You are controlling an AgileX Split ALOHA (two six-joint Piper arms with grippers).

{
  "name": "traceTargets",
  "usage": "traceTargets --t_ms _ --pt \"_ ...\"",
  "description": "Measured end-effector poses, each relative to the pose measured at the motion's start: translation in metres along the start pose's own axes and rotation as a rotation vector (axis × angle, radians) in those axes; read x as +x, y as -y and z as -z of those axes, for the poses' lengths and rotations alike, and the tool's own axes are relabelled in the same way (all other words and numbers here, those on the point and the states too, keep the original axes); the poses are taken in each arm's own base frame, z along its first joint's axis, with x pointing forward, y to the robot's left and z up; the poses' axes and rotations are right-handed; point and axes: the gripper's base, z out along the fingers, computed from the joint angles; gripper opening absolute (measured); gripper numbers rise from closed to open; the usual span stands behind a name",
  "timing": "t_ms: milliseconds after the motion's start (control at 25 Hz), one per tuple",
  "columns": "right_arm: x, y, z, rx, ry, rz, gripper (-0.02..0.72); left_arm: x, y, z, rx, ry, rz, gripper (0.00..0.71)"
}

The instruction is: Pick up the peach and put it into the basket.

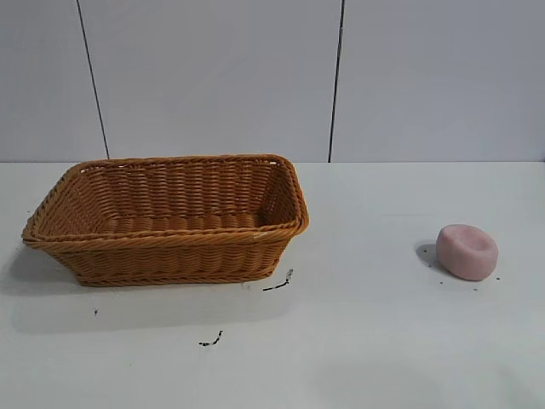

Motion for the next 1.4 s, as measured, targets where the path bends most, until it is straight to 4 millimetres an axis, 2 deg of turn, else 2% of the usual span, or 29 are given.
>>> traceTargets --t_ms 440,560,680,920,1040,1200,1400 --pt "-0.004 0.000 -0.004 0.002 -0.033 0.001 0.695 0.000 0.000 0.000 0.000 0.000 0.000 0.693" --pt "-0.018 0.000 -0.015 0.002 -0.099 0.000 0.695 0.000 0.000 0.000 0.000 0.000 0.000 0.693" --pt "-0.043 0.000 -0.033 0.003 -0.163 -0.001 0.695 0.000 0.000 0.000 0.000 0.000 0.000 0.693" --pt "-0.096 0.000 -0.092 0.003 -0.360 -0.005 0.695 0.000 0.000 0.000 0.000 0.000 0.000 0.693" --pt "-0.118 0.001 -0.134 0.004 -0.454 -0.006 0.695 0.000 0.000 0.000 0.000 0.000 0.000 0.693" --pt "-0.134 0.001 -0.195 0.004 -0.571 -0.009 0.695 0.000 0.000 0.000 0.000 0.000 0.000 0.693" --pt "-0.145 0.002 -0.270 0.005 -0.671 -0.010 0.695 0.000 0.000 0.000 0.000 0.000 0.000 0.693"
